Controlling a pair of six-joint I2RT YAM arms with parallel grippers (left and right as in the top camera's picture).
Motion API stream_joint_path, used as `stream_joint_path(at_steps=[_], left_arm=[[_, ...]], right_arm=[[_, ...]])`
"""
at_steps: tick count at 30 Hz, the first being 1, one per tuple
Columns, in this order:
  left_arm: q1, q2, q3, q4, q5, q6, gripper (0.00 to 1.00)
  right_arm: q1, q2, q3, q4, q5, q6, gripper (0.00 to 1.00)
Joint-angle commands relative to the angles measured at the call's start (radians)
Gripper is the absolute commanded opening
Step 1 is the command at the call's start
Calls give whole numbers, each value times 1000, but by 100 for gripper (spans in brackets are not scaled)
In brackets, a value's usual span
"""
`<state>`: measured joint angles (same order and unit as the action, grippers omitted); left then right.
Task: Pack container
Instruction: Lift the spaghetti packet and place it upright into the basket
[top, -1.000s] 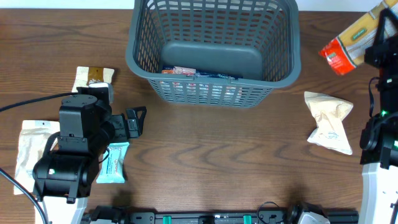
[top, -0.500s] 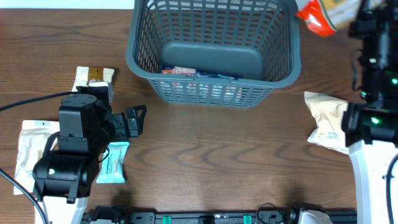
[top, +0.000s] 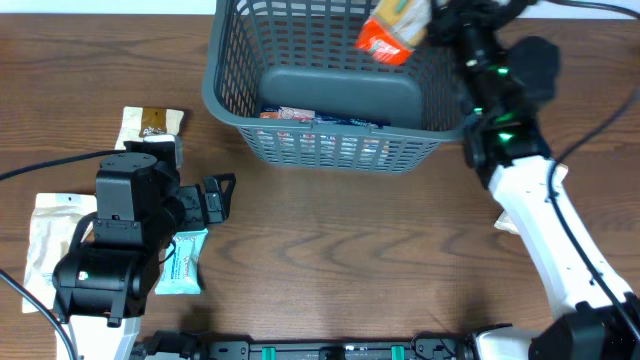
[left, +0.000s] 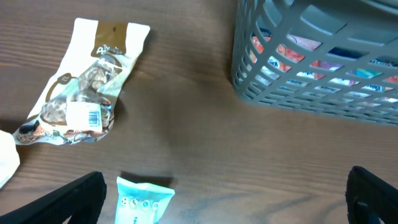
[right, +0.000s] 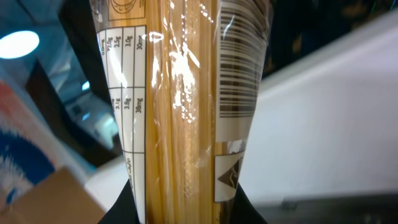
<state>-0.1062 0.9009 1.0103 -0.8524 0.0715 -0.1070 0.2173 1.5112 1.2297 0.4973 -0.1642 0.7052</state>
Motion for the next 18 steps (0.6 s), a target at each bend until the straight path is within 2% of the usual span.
stream_joint_path(at_steps=[1, 7, 15, 16, 17, 18], left_arm=[[4, 0, 19, -11, -1, 5, 99], [4, 0, 19, -14, -1, 5, 99], [4, 0, 19, -15, -1, 5, 99], [4, 0, 19, -15, -1, 5, 99], [4, 0, 19, -15, -1, 5, 99], [4, 0, 19, -15, -1, 5, 99]], right_arm=[[51, -7, 68, 9, 10, 11, 1], [114, 24, 68, -73, 5, -37, 1], [124, 24, 68, -145, -62, -94, 2], [124, 24, 68, -152, -71, -97, 5], [124, 24, 68, -154, -90, -114, 17], [124, 24, 68, -154, -105, -127, 38]])
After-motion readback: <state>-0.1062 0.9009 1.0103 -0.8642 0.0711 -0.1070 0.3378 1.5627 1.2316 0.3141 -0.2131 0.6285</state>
